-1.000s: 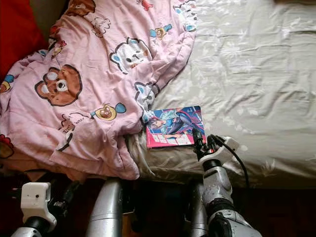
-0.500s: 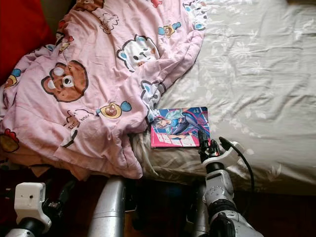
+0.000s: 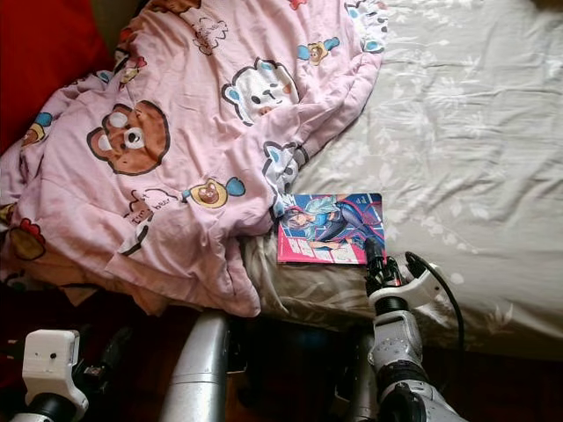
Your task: Clean up the room
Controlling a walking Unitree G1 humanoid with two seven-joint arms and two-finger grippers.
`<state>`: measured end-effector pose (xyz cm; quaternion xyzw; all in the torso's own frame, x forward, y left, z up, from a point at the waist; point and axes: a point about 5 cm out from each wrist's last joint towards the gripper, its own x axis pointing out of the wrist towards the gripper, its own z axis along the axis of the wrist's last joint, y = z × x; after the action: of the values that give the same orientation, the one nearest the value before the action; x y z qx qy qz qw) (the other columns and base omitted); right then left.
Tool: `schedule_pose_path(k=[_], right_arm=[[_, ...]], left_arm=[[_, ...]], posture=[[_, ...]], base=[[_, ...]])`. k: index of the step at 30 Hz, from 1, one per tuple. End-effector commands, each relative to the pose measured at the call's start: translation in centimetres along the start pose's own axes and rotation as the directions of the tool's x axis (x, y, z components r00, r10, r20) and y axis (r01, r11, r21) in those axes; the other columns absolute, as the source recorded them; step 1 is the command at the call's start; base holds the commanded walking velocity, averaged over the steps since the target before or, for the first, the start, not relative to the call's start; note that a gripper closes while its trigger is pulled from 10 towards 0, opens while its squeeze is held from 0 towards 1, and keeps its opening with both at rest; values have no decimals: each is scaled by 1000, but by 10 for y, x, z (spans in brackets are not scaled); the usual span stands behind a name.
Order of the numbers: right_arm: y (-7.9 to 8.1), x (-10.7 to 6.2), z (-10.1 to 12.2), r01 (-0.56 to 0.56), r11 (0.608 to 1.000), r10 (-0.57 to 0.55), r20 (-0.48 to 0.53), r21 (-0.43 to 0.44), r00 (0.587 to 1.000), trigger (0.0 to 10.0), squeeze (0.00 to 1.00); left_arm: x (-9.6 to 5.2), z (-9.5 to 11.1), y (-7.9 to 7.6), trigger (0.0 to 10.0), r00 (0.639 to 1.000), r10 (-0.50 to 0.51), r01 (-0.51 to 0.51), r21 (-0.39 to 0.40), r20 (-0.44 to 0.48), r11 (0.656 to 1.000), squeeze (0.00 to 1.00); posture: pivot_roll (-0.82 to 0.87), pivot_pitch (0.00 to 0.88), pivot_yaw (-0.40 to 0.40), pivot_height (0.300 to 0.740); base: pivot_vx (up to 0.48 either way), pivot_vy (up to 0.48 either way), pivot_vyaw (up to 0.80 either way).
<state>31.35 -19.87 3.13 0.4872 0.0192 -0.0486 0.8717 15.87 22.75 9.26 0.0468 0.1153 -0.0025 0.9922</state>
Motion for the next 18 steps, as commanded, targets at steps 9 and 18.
schedule_pose_path(k=[9, 18], right_arm=[[-40, -33, -28, 258, 956, -247, -92, 141, 965, 10000, 0], [-35, -37, -51, 269, 934, -218, -222, 235, 950, 10000, 0]], left_arm=[[-10, -7, 4, 10000, 998, 1, 0, 16, -59, 1000, 0], [-10, -8, 0, 10000, 998, -21, 23, 30, -64, 999, 0]], posture=[[268, 479, 175, 607], [272, 479, 178, 607]], base=[[0, 0, 0], [0, 0, 0]])
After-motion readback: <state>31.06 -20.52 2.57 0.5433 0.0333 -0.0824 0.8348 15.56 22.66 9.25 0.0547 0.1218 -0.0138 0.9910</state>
